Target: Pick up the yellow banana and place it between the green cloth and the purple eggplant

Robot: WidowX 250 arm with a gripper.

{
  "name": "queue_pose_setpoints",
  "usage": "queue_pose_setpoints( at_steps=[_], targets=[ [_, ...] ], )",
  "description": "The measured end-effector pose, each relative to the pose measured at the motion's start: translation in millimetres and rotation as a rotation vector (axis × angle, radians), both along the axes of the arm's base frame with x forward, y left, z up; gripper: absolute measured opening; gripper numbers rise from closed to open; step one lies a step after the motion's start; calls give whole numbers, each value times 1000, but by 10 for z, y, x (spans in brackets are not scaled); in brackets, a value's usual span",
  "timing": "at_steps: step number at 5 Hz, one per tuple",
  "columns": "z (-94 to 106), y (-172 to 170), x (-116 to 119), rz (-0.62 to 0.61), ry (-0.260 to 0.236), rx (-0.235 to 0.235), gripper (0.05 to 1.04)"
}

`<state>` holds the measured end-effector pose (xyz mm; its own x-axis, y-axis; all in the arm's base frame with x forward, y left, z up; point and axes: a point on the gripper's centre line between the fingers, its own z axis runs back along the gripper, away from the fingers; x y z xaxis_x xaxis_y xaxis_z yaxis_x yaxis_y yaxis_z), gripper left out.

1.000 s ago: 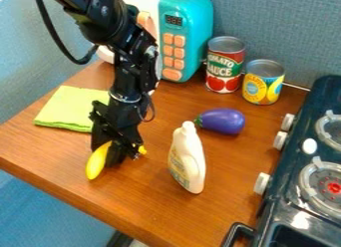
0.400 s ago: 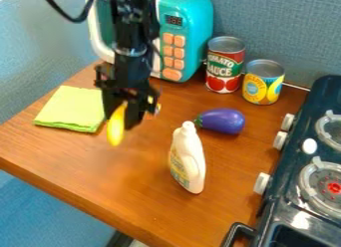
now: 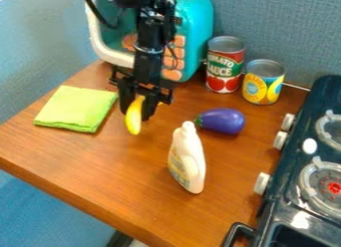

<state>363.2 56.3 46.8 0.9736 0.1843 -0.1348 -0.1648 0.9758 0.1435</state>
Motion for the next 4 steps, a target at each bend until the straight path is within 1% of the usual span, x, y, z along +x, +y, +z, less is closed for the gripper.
queue_pose_setpoints(
  at_steps=[1,2,3,4],
  targets=[
    [-93,37,197,27,8,19,529],
    [-100,67,342,45,1,24,529],
    [-104,88,353,44,16,36,529],
    [-164,130,273,43,51,66,606]
  ],
)
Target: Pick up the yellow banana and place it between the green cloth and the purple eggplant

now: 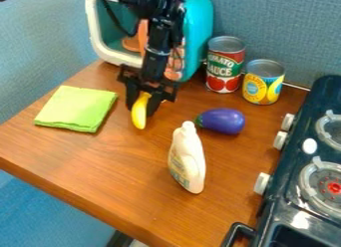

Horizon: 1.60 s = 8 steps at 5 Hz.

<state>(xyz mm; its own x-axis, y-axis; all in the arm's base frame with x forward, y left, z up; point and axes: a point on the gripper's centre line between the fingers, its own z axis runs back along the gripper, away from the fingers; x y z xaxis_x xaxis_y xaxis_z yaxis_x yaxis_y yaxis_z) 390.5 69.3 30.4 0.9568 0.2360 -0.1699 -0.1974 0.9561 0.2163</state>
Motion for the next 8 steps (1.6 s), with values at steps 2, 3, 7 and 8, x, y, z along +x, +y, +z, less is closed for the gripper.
queue_pose_setpoints(
  at_steps=[2,3,7,8],
  targets=[
    [-61,12,-153,-5,11,15,993],
    [-52,1,-220,-19,-4,12,993],
    [864,-174,-1104,-156,-250,-82,997],
    [849,-55,-1258,-181,-212,-49,997]
  ],
)
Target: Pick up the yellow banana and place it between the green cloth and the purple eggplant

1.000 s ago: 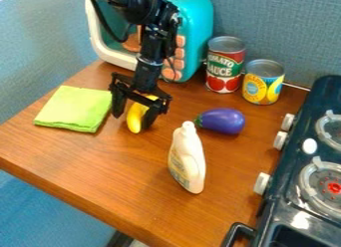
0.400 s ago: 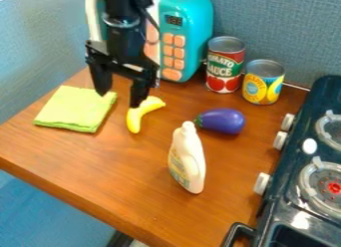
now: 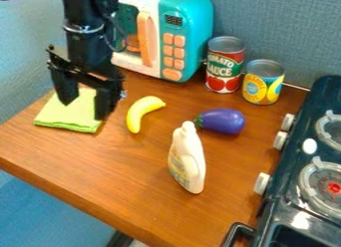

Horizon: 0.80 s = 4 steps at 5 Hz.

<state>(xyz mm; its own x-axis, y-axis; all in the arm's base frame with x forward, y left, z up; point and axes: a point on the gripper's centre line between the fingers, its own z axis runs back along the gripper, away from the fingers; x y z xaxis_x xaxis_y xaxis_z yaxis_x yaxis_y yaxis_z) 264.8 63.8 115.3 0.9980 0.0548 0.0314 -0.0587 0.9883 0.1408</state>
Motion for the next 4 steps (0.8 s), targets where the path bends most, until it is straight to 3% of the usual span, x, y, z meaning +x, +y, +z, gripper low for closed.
queue_pose_setpoints(
  at_steps=[1,4],
  targets=[
    [-43,17,19,-31,33,2,997],
    [-51,19,11,-37,41,3,997]
  ],
)
